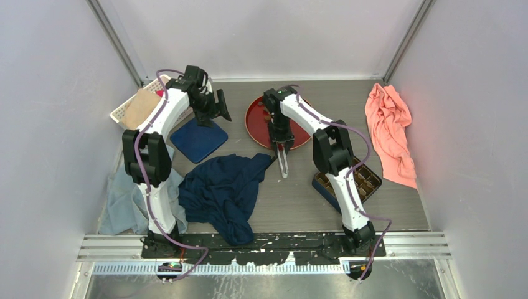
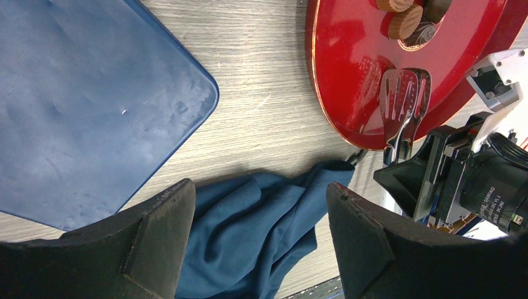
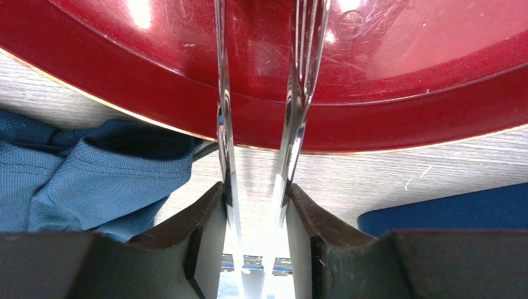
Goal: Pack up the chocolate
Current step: Pick up the fake chocolate from the plate.
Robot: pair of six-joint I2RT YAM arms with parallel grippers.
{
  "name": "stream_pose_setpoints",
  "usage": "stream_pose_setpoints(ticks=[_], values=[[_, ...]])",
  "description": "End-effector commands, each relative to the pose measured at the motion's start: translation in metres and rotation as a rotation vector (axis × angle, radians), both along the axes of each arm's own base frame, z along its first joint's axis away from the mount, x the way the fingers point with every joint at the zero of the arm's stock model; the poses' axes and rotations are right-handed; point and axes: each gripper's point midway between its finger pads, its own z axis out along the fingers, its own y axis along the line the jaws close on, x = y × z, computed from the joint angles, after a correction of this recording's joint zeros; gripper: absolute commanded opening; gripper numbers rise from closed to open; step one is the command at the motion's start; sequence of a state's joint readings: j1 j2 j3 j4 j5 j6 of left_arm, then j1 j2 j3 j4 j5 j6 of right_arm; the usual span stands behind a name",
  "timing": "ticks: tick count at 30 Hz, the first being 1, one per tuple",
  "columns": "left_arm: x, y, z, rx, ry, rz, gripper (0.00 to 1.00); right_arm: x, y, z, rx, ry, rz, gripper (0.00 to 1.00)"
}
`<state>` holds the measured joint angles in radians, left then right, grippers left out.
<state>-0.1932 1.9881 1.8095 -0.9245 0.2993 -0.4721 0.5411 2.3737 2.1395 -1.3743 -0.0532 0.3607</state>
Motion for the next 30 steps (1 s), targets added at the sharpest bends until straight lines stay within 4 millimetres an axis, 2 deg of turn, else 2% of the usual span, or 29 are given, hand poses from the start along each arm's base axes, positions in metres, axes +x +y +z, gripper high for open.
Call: stream_pose_setpoints(ticks=[1, 15, 30], values=[[0.012, 0.001, 0.028, -0.024, -0.087, 0.012, 0.77, 0.001, 0.002, 0.018, 0.016, -0.029, 0.022, 0.38], [0.008, 0.001, 0.027, -0.029, -0.087, 0.004, 0.77, 0.011, -0.008, 0.043, -0.023, -0.125, 0.005, 0.28], [0.006, -0.002, 0.029, -0.041, -0.085, -0.008, 0.77, 0.008, -0.016, 0.058, -0.037, -0.161, -0.017, 0.22]])
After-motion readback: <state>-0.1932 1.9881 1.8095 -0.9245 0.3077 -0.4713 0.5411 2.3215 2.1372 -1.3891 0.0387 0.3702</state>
